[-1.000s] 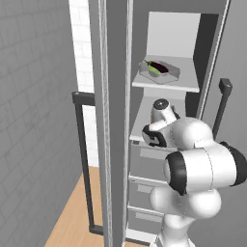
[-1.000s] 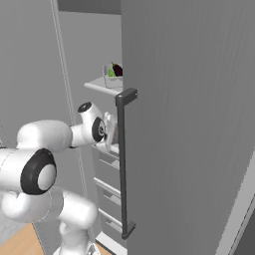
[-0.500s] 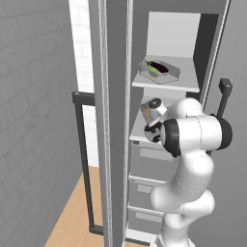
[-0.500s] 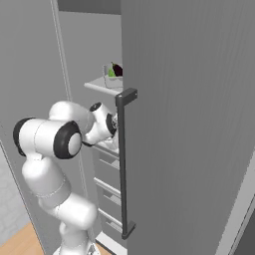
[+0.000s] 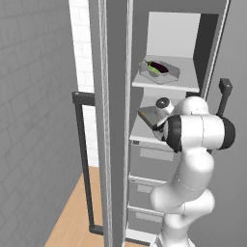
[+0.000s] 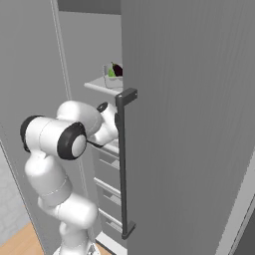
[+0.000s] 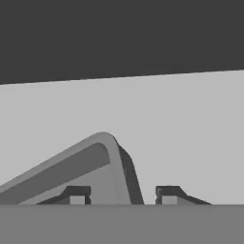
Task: Take the meat container that has the shrimp and place it on the second highest rack of the freezer. Then take the vegetable container that has the eggplant and lemon wedge and place it on the highest rack of the freezer.
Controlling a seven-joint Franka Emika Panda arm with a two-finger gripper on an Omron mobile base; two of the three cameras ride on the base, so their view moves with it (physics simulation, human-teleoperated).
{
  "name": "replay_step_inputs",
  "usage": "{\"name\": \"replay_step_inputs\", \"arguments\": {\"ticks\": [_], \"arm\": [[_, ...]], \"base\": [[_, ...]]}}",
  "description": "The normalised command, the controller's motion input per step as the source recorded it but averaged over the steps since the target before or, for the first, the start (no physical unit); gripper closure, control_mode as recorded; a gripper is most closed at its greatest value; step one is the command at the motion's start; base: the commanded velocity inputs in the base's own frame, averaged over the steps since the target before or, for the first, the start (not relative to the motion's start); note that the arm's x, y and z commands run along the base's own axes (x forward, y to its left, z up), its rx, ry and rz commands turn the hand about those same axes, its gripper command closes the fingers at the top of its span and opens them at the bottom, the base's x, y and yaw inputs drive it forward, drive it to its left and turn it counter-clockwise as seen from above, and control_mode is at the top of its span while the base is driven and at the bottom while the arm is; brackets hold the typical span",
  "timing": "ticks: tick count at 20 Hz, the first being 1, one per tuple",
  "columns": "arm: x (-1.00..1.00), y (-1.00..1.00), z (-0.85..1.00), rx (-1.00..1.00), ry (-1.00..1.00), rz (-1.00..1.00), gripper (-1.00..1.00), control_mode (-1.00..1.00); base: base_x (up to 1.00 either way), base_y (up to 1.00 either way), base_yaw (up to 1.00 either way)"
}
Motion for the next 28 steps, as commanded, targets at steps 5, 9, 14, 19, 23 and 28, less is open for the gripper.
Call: {"name": "replay_step_inputs", "arguments": {"ticks": [5,9,14,19,23,28], "arm": [[-0.57,0.1,0.06,0.0,-0.47,-0.04,-1.0,-1.0],[-0.83,0.63,0.08,0.0,-0.22,0.0,-1.0,-1.0],[-0.87,0.86,0.29,0.0,-0.04,0.0,-1.0,-1.0],[-0.98,0.54,0.72,0.0,0.0,0.05,-1.0,-1.0],[-1.0,0.17,0.68,0.0,0.05,0.01,-1.0,-1.0],[-1.0,0.0,0.23,0.01,0.21,0.0,-1.0,-1.0]], "base": [[0.0,0.0,0.0],[0.0,0.0,0.0],[0.0,0.0,0.0],[0.0,0.0,0.0],[0.0,0.0,0.0],[0.0,0.0,0.0]]}}
